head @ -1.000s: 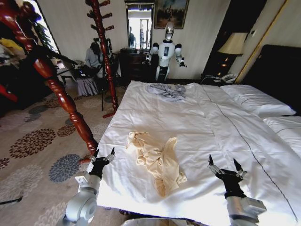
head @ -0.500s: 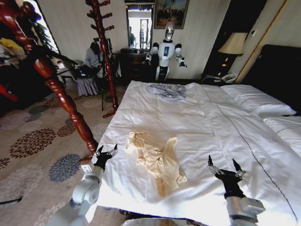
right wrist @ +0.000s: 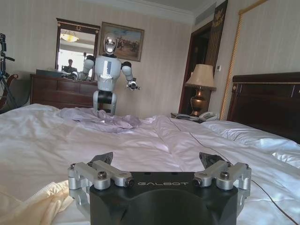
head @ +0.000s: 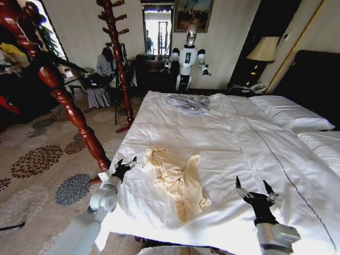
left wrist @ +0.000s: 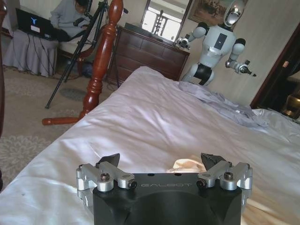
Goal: Pick up the clothes from the bed and hang them on the clothes hanger.
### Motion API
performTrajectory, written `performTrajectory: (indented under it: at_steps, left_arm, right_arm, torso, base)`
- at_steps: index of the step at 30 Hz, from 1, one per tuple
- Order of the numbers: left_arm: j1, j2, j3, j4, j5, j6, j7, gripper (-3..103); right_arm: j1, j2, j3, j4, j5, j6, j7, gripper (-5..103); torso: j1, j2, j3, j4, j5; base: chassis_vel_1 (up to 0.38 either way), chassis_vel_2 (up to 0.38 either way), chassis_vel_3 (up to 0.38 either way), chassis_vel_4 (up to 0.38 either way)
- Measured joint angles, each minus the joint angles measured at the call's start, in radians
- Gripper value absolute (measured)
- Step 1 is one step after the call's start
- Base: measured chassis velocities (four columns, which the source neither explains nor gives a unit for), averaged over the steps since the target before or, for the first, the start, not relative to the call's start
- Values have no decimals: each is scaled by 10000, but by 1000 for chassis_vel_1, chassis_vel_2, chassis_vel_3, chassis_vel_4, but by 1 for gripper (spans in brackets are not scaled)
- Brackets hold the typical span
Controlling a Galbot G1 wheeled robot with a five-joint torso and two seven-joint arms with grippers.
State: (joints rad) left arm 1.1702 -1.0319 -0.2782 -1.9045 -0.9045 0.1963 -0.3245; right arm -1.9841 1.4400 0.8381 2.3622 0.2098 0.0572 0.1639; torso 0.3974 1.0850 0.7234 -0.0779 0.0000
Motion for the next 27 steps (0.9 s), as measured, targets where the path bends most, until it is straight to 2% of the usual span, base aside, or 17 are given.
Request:
performTrajectory:
  at_steps: [8,12,19,27]
  left_arm:
    - [-828,-95,571,1007,-681,104,117,99]
    - [-1413,-193,901,1812,-1490,173,404,99]
    - [-2297,-502,1380,2864,-1790,257,628,99]
    - [-3541,-342,2272,3887,-2116,352,1076,100]
  right_arm:
    - [-108,-8,91,76,0,10,10,100]
    - [-196,-8,171,128,22,24,21,100]
    - [-236,-19,193,123,12,34,28,100]
    - [-330,-95,318,56,37,216,76,100]
  torso:
    - [0,-1,0,2,0]
    - [-1,0,0,1,1]
    - [0,0,0,-1,0]
    - [-1,0,0,0,1]
  base:
    - [0,0,0,0]
    - [0,0,0,0]
    - [0,0,0,0]
    - [0,0,0,0]
